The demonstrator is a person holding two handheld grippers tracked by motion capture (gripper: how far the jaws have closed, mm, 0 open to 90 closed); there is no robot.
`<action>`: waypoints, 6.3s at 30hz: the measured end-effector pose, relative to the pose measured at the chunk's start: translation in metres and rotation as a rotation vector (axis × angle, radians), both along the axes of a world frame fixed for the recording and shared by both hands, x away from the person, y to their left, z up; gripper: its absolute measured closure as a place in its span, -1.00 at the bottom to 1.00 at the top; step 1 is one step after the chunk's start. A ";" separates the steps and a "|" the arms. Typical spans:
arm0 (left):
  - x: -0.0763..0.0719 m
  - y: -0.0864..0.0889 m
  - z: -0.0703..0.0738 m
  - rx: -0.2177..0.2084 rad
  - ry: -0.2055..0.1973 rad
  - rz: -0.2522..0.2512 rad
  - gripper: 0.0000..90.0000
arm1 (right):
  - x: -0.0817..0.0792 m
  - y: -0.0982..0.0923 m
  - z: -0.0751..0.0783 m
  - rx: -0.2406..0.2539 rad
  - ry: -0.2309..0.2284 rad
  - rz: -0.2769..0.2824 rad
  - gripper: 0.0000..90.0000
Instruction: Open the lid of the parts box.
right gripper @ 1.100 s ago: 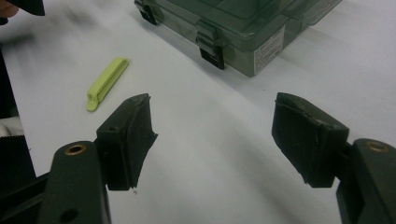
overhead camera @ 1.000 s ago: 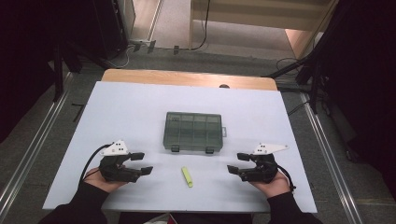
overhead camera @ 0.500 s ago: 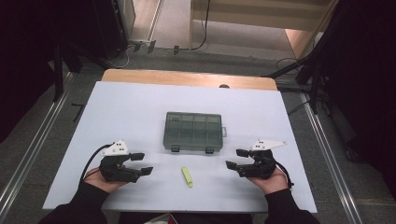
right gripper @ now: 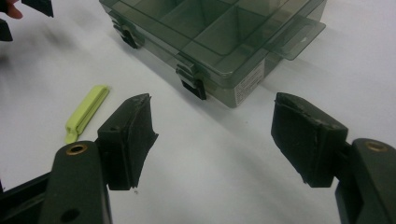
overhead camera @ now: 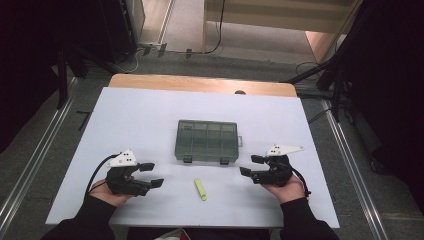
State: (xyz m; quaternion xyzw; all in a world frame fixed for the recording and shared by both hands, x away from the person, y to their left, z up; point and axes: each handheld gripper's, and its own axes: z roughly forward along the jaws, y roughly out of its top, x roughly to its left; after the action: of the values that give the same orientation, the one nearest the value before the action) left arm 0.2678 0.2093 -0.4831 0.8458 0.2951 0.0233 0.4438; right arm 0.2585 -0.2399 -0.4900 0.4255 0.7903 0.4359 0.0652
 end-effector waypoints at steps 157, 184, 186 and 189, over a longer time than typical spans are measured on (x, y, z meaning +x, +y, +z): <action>0.027 -0.013 0.001 -0.025 0.032 0.056 -0.36 | 0.075 0.022 0.032 0.048 -0.020 0.040 1.00; 0.058 -0.032 0.017 -0.035 0.021 0.001 -0.41 | 0.073 0.019 0.040 0.056 -0.024 0.043 1.00; 0.060 -0.032 0.018 -0.035 0.017 0.009 -0.41 | 0.074 0.019 0.040 0.056 -0.024 0.045 1.00; 0.066 -0.034 0.020 -0.029 0.021 0.023 -0.41 | 0.075 0.020 0.040 0.055 -0.025 0.047 1.00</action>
State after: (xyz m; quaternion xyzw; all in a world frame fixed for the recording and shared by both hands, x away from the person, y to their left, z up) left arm 0.3343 0.1752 -0.4635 0.8359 0.3097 0.0154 0.4528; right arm 0.3331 -0.2199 -0.4502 0.4031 0.7869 0.4642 0.0529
